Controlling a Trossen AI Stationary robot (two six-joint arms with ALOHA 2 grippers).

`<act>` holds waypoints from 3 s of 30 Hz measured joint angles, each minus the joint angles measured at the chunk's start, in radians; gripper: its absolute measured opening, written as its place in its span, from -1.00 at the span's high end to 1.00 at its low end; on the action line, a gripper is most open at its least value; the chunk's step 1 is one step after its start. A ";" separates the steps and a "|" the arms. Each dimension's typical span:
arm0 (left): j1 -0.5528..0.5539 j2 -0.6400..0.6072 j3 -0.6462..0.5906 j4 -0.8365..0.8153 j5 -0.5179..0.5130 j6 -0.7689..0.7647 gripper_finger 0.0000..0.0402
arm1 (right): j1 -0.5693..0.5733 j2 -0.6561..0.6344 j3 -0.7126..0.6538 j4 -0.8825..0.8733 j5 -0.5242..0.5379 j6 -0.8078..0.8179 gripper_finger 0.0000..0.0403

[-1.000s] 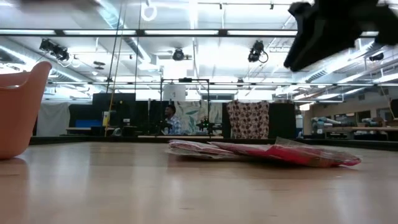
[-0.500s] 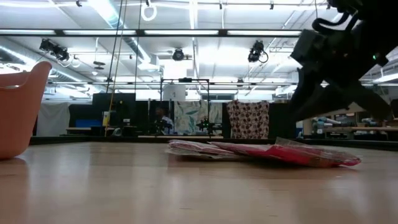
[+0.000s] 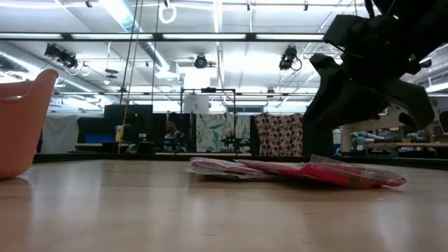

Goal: Sort popcorn bags into baskets
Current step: Put the right popcorn bag into the orange bin, then put the left popcorn bag into the orange bin

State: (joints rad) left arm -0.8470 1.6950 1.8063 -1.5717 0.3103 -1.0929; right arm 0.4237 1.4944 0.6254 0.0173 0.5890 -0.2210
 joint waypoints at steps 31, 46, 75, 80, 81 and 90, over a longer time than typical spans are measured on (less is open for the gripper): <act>0.101 -0.008 -0.295 0.001 0.054 0.342 0.03 | -0.009 0.000 0.000 0.090 -0.117 -0.018 0.45; 0.271 -0.140 -0.295 0.001 -0.084 0.422 0.46 | -0.009 0.000 0.000 0.110 -0.144 -0.019 0.45; 0.466 0.202 -0.295 0.586 -0.711 1.060 0.14 | 0.061 0.009 -0.029 0.067 -0.198 0.352 0.53; 0.471 0.301 -0.295 0.607 -0.779 1.273 -0.10 | 0.068 0.009 -0.029 0.052 -0.199 0.420 0.53; 0.469 0.319 -0.295 0.606 -0.798 1.325 -0.13 | 0.073 0.009 -0.029 0.041 -0.198 0.435 0.53; 0.460 0.410 -0.295 0.631 -0.943 1.501 -0.07 | 0.138 0.009 -0.029 0.022 -0.136 0.497 0.53</act>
State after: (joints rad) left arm -0.3874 2.1046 1.5110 -0.9405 -0.6329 0.4078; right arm 0.5614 1.5032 0.5964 0.0388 0.4527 0.2756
